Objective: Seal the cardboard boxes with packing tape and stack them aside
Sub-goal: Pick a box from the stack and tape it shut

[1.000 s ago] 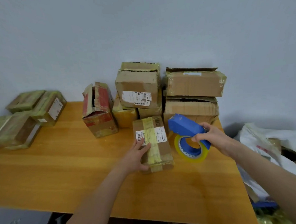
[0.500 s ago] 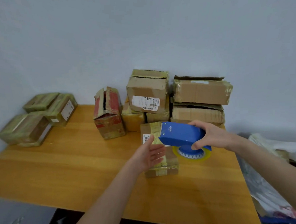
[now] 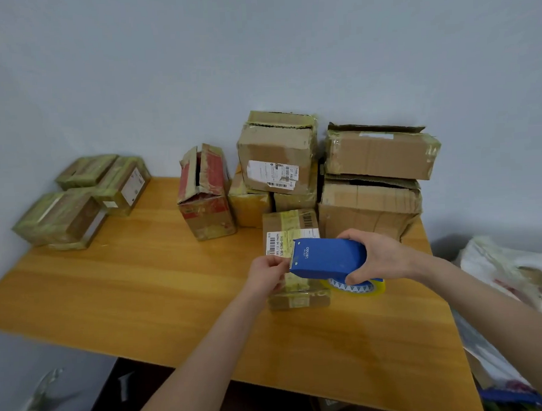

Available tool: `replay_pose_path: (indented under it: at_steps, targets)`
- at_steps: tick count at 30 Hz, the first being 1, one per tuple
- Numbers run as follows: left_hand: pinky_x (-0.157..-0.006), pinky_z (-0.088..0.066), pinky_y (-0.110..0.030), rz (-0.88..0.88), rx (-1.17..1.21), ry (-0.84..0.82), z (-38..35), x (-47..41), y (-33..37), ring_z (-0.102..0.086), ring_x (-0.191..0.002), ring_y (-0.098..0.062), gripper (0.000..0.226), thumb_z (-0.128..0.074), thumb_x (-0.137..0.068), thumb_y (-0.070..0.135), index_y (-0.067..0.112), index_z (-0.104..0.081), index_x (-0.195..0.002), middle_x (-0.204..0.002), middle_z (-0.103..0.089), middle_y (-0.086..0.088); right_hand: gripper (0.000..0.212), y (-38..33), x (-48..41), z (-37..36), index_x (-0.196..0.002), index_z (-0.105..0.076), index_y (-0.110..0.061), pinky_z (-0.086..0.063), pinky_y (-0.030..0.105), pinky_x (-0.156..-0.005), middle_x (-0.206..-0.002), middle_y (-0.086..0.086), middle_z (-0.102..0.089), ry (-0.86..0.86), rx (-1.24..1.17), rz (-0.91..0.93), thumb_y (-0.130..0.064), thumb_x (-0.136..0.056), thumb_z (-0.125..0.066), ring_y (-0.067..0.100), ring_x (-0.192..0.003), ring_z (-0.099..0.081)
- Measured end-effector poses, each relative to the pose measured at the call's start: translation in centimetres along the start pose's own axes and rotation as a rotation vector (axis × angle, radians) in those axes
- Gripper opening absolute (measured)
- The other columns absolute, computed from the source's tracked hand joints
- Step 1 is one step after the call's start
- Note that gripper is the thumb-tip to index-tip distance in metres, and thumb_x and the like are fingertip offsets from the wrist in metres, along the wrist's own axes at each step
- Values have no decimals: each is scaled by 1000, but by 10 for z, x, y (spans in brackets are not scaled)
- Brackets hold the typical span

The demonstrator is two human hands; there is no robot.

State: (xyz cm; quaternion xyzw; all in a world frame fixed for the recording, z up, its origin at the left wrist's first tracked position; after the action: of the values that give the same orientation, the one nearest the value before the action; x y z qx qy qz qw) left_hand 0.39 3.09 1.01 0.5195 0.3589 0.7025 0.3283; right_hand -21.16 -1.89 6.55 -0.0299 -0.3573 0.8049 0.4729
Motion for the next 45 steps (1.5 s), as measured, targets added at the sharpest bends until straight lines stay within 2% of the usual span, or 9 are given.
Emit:
replay_pose_path:
  at_steps: [3,8,11,15,20,26,32,39,45]
  targets:
    - [-55,-45,-19,-19,-8,37,-2,0,-7,-49,-66,-12,12,-57,-96,17,8,-63,-91,-75,-58,-5,63,5,-4,-9,-118,-41,-36,-55,31,-81,-111,-9,-55,10,6,-20,-28,-70,-81,12,-98,-57]
    - [-63,-53,-25,-8,-12,120,7,-7,-10,-59,-72,-12,7,-58,-95,14,10,-63,-95,-82,-63,-4,58,-4,-17,-18,-120,-43,-32,-48,20,-69,-110,-6,-56,56,-55,-20,-29,-74,-78,12,-95,-57]
    - [-59,-51,-23,11,-16,131,16,-11,-10,-60,-71,-12,7,-58,-94,11,13,-62,-89,-84,-65,-6,61,-9,-23,-26,-124,-43,-31,-52,23,-73,-112,-4,-56,68,-79,-29,-34,-74,-78,13,-96,-58]
    - [-58,-47,-21,11,-60,97,18,-8,-5,-57,-73,-11,11,-55,-96,18,10,-63,-101,-82,-62,-4,67,-9,-17,-23,-126,-44,-32,-50,23,-74,-113,-7,-54,71,-94,-33,-39,-71,-81,11,-96,-56]
    - [-53,-40,-20,-62,-122,125,23,-7,8,-60,-73,-10,14,-55,-97,19,10,-64,-98,-83,-67,-2,77,-22,-6,-12,-135,-37,-35,-49,26,-75,-117,-10,-53,100,84,24,-48,-71,-78,14,-97,-56]
    - [-55,-43,-21,-101,-134,171,55,6,3,-52,-67,-7,11,-59,-95,21,12,-63,-90,-74,-63,5,73,-24,9,-4,-136,-35,-41,-54,34,-79,-112,-15,-53,48,180,80,-47,-74,-73,12,-94,-56]
    - [-52,-44,-22,-48,-127,278,99,12,-30,-52,-62,-6,16,-59,-95,21,9,-62,-84,-71,-63,2,66,8,36,-4,-124,-35,-47,-52,22,-74,-107,-19,-54,-28,130,15,-37,-74,-77,5,-91,-57]
    - [-54,-42,-25,-22,-48,313,84,4,-51,-61,-79,-14,11,-60,-94,19,8,-61,-94,-76,-67,0,67,19,46,-9,-119,-30,-49,-46,11,-65,-101,-22,-53,-55,84,-28,-28,-77,-78,1,-86,-57]
    - [-52,-46,-25,-50,-167,360,87,-8,-47,-58,-71,-12,11,-59,-95,19,8,-59,-91,-79,-66,-4,68,31,44,-7,-130,-35,-42,-51,25,-79,-111,-9,-58,-75,143,-98,-29,-77,-77,11,-93,-58]
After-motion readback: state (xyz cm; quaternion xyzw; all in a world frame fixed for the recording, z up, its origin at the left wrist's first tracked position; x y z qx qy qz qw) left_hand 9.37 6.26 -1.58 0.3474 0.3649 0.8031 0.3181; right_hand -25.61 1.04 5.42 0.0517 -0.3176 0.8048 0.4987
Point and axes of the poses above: each hand's wrist, its own x-axis away from the middle knuckle, its own z-axis out of the back of the hand, y = z × x, the point moved 4 cm from there along -x, towards the middle knuckle
